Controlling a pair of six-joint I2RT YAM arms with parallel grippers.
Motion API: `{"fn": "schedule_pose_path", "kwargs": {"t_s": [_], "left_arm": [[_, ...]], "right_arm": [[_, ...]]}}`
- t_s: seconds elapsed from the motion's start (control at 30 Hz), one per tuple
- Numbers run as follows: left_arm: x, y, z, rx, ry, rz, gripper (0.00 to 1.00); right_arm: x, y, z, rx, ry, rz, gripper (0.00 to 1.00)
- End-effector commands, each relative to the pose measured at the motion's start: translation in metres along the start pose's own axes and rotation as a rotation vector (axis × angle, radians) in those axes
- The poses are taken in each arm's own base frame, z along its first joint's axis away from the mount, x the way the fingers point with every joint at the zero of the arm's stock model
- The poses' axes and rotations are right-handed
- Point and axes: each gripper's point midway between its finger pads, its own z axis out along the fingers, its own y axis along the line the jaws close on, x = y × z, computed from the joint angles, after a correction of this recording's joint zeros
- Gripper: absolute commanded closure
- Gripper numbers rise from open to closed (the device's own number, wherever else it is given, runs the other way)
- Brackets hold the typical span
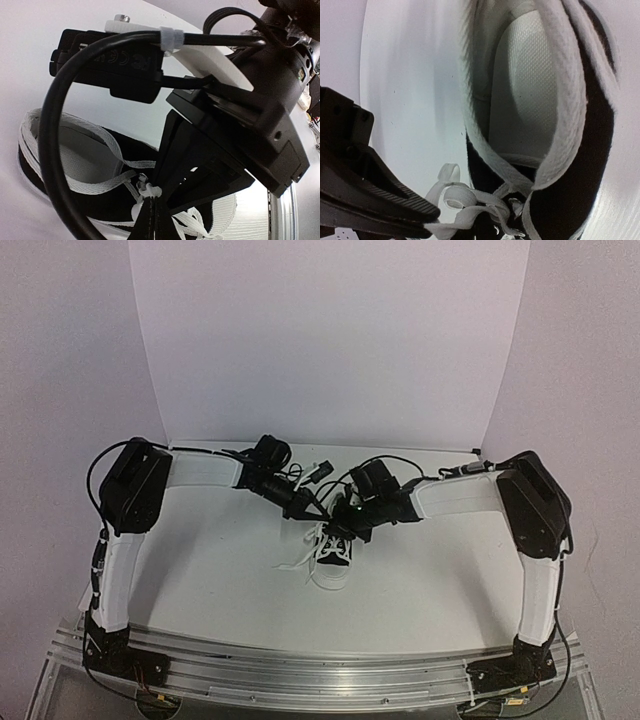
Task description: Tie the shoes
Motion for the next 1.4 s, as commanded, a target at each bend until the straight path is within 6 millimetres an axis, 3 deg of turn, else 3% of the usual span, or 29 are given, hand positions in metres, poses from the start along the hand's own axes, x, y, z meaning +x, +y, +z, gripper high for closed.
{"fn": "schedule_pose_path", "kwargs": {"t_s": [0.0,0.2,0.5,0.7,0.93,1.37], "left_arm": [[-0.031,-0.028,-0.021,0.036,-0.056,0.081,1.0],[-0.011,-0.03,-0.013,0.049,-0.039,0.061,1.0],[0.005,-0.02,0.008,-0.003,-0.076,0.133,1.0],[0.028,-0.016,0.015,-0.013,-0.04,0.152,1.0],[0.038,-0.016,0.025,-0.013,-0.031,0.179,1.0],[0.049,-0.01,0.028,-0.041,-0.01,0.203,1.0]], "right_arm": [[-0.019,0.007,0.004,-0.025,-0.058,0.059,1.0],[-0.029,0.008,0.008,-0.052,-0.102,0.104,1.0],[-0.021,0.001,0.015,-0.061,-0.07,0.119,1.0],[-0.014,-0.005,0.013,-0.055,-0.049,0.124,1.0],[-0.012,-0.002,0.014,-0.068,-0.03,0.125,0.95],[-0.003,-0.001,-0.007,-0.037,0.008,0.146,0.9]]}}
